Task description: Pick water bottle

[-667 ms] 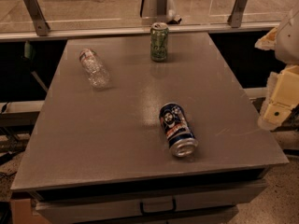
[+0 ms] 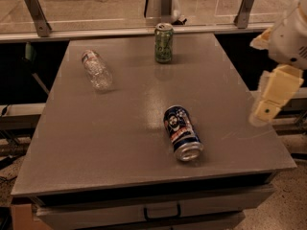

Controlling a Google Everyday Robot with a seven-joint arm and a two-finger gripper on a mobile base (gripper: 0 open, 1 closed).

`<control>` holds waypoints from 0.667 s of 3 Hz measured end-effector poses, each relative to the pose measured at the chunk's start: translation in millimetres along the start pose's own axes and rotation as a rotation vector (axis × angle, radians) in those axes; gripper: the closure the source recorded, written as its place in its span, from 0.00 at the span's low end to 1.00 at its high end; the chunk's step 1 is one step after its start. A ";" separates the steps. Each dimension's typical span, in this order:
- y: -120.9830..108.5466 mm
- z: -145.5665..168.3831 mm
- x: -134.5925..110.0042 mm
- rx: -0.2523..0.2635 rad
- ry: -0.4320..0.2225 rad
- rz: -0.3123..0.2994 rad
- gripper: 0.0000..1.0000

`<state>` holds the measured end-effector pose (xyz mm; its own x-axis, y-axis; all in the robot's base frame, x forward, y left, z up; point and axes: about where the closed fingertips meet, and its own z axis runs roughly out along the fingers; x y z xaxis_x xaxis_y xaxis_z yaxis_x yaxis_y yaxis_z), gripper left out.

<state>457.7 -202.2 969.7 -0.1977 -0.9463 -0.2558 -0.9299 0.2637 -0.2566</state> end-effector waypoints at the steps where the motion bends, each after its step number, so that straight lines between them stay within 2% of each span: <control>1: -31.0 39.5 -48.3 -0.012 -0.089 -0.010 0.00; 2: -64.5 74.3 -123.9 -0.024 -0.195 -0.053 0.00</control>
Offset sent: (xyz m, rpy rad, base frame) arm 0.1817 0.2087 -0.0200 0.2838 -0.0779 0.2110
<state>565.2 -88.1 948.7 -0.0868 -0.9039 -0.4189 -0.9449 0.2079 -0.2528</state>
